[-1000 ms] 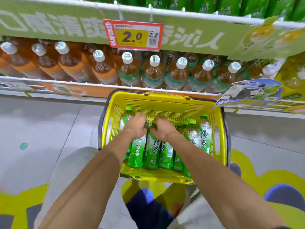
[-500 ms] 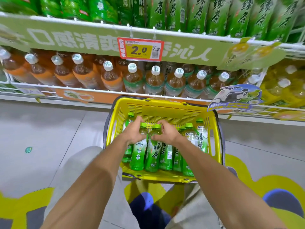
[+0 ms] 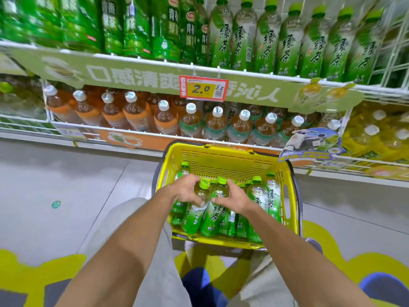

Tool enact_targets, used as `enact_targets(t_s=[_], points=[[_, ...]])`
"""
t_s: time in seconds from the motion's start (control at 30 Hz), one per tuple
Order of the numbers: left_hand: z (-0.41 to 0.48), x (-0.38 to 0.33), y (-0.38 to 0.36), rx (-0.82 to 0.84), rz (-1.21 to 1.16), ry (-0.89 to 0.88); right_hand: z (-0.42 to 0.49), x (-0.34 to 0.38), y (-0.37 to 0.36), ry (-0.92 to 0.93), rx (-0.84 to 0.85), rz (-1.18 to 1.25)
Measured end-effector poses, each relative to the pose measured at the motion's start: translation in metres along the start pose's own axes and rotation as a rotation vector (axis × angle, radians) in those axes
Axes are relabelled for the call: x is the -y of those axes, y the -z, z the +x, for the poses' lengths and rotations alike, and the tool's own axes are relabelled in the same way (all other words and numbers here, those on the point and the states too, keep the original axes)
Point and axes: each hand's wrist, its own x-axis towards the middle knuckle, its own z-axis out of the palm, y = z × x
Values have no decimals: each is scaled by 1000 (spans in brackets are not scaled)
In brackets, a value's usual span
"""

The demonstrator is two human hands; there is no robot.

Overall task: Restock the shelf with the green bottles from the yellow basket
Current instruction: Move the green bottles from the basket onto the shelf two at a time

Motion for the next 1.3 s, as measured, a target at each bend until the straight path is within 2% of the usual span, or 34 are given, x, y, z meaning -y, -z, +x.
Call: enact_targets(t_s=[0.1, 0.2, 0.33, 0.5, 0.63, 0.8, 0.9, 1.17, 1.3], points=[[-11, 3, -3, -32, 41, -4, -7, 2, -3, 15, -39, -16], [-19, 17, -9, -70, -109, 16, -18, 12, -5, 42, -80, -55], [-37, 17, 5, -167, -112, -2, -34, 32, -2, 115, -109, -121], [-69, -36, 55, -262, -119, -143, -52, 70, 44, 237, -180, -183], [-98, -90, 107, -458, -112, -330, -77, 112, 99, 379, -319, -216], [-140, -163, 163, -487, -101, -473, -118, 168, 167, 531, -470, -177], [-164, -203, 191, -582, -80, -539, -139, 201, 200, 603, -544, -191], [-173, -276, 265, -773, -46, -579, -158, 283, 275, 680, -632, -159], [-150, -300, 302, -826, -21, -525, -139, 315, 300, 669, -663, -103]])
